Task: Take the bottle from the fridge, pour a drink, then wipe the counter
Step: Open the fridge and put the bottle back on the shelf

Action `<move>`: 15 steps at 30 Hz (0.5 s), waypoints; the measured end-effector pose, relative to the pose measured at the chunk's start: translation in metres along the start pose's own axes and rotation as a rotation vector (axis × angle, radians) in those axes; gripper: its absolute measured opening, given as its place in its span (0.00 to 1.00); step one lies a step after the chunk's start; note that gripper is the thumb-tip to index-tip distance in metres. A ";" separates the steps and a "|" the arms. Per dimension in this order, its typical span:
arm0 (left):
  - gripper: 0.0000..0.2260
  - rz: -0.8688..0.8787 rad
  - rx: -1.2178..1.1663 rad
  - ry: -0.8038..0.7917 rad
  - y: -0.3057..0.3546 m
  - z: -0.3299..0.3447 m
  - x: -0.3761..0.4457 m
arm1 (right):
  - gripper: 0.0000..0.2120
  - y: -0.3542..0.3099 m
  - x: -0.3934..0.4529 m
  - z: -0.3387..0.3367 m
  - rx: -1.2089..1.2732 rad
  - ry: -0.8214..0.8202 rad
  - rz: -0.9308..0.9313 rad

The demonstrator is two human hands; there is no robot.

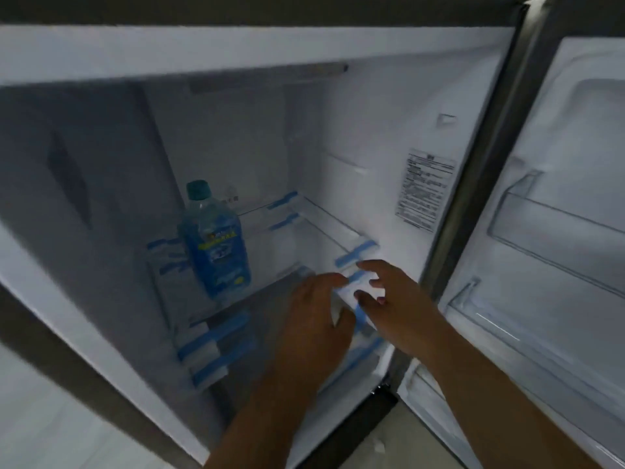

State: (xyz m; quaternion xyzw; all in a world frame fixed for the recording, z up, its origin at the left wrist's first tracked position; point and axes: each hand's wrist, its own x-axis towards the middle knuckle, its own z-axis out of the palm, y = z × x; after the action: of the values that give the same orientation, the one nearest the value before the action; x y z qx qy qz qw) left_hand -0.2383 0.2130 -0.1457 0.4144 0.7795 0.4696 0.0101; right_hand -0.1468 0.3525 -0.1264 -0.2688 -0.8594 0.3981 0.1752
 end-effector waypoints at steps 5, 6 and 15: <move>0.15 0.224 -0.057 -0.371 0.061 0.075 -0.033 | 0.19 0.052 -0.090 -0.065 -0.127 0.206 0.172; 0.17 0.238 -0.055 -0.432 0.070 0.088 -0.043 | 0.19 0.058 -0.111 -0.077 -0.144 0.228 0.196; 0.17 0.664 -0.068 -0.580 0.188 0.156 -0.123 | 0.29 0.079 -0.262 -0.150 -0.158 0.377 0.258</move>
State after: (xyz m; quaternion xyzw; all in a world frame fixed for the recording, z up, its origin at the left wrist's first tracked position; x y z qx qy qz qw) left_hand 0.0255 0.2861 -0.1398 0.7567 0.5530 0.3369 0.0906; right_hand 0.1635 0.3260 -0.1179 -0.4589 -0.7985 0.2916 0.2584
